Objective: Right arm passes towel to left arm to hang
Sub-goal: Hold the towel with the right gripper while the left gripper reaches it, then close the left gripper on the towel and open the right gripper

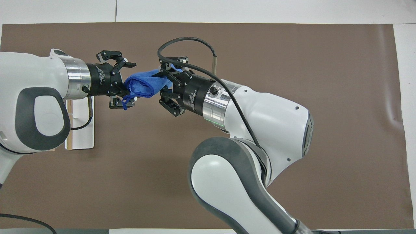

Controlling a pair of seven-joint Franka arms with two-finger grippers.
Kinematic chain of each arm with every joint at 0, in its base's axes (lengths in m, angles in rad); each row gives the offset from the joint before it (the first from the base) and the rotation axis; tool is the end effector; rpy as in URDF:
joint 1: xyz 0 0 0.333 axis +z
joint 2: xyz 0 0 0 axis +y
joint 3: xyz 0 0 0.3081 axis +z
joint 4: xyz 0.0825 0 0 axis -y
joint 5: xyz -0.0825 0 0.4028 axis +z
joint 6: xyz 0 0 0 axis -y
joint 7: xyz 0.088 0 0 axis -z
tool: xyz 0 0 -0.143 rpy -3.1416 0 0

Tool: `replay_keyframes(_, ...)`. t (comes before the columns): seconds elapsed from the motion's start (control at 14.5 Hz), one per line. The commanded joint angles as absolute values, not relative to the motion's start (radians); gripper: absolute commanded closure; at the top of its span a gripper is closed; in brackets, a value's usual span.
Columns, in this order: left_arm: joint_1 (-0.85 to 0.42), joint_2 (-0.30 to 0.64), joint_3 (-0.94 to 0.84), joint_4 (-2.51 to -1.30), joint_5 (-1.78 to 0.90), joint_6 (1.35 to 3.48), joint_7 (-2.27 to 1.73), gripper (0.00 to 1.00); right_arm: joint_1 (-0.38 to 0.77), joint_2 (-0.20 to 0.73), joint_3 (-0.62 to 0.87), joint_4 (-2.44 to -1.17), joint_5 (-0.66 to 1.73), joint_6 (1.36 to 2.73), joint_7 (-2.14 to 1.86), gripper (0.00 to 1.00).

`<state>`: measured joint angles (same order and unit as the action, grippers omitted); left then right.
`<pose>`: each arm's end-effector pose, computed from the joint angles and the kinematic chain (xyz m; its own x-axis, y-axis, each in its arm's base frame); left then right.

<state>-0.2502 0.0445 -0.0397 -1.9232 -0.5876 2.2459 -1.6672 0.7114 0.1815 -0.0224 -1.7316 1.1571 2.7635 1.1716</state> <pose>0.5920 -0.2091 0.4530 -0.0624 0.8473 -0.5274 0.9803 0.1513 0.1272 0.5593 0.4276 0.5193 0.3712 -0.6064 -0.7032 -0.8265 0.1295 -0.5479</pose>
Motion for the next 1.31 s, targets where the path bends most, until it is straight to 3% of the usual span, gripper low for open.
replay_keyframes(0.0, -0.268, 0.038, -0.031, -1.936, -0.603, 2.247, -1.675, 0.68, 0.710, 0.179, -0.021, -1.736, 1.175, 2.773, 1.164, 1.00)
replay_keyframes(0.07, -0.278, 0.037, -0.031, -1.936, -0.594, 2.220, -1.654, 0.97, 0.710, 0.179, -0.021, -1.736, 1.175, 2.773, 1.164, 1.00)
replay_keyframes(0.83, -0.242, -0.014, -0.020, -1.894, -0.465, 2.112, -1.559, 1.00, 0.710, 0.176, -0.021, -1.741, 1.175, 2.773, 1.164, 1.00)
replay_keyframes(0.89, -0.242, -0.020, -0.021, -1.894, -0.410, 2.105, -1.552, 1.00, 0.710, 0.176, -0.021, -1.741, 1.172, 2.775, 1.161, 0.57)
replay_keyframes(0.96, -0.242, -0.023, -0.021, -1.896, -0.376, 2.091, -1.549, 1.00, 0.710, 0.176, -0.021, -1.741, 1.160, 2.776, 1.154, 0.01)
replay_keyframes(1.24, -0.239, -0.025, -0.018, -1.898, -0.269, 2.091, -1.490, 1.00, 0.672, 0.167, -0.032, -1.801, 1.122, 2.775, 0.877, 0.00)
